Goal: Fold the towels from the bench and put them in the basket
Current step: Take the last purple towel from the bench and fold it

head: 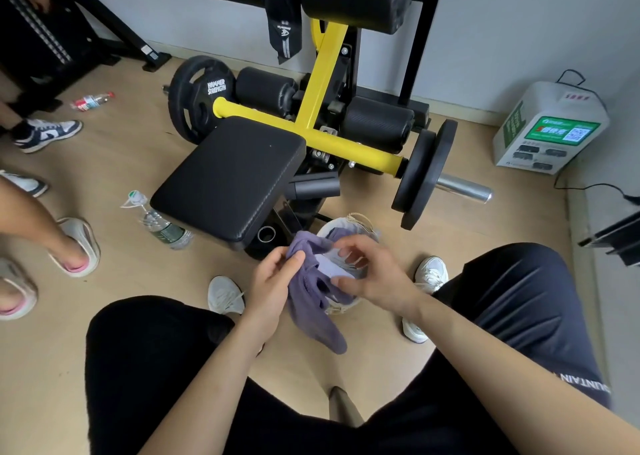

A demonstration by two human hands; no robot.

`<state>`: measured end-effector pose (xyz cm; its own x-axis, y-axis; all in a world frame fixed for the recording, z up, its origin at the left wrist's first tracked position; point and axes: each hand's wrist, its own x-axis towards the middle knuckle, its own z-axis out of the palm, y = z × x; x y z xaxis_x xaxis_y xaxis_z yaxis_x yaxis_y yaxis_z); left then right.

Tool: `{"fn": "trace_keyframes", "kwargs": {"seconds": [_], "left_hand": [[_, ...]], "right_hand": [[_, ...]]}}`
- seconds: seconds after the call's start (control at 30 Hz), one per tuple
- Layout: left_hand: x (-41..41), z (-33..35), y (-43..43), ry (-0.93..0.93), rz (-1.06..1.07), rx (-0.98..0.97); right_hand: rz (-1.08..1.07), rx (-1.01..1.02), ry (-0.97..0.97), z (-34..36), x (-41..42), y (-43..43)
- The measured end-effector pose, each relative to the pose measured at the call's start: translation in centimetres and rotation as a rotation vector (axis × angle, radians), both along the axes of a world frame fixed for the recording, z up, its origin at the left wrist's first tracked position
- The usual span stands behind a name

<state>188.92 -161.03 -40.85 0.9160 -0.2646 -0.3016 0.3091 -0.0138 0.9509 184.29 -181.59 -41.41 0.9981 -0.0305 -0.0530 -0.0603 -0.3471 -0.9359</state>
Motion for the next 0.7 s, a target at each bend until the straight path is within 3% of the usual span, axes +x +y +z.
{"fn": "trace_keyframes", "kwargs": {"seconds": [0.17,0.4,0.57,0.7], "left_hand": [[-0.1,0.6,0.3,0.049,-0.069,-0.044],[0.0,1.0,0.5,0.056,-0.093,-0.085],[-0.3,1.1,0.1,0.053,-0.12,-0.081],[-0.1,1.5,0.2,0.025,-0.121,-0.065]], "right_hand": [[0.04,-0.126,-0.129,-1.2,0.2,1.1],[-0.001,0.132,-0.054,0.4,-0.1,2.9],[-0.06,-0.093,-0.133,-0.1,-0.3,3.2],[-0.07,-0.011,-0.173,0.4,-0.2,3.3]]}}
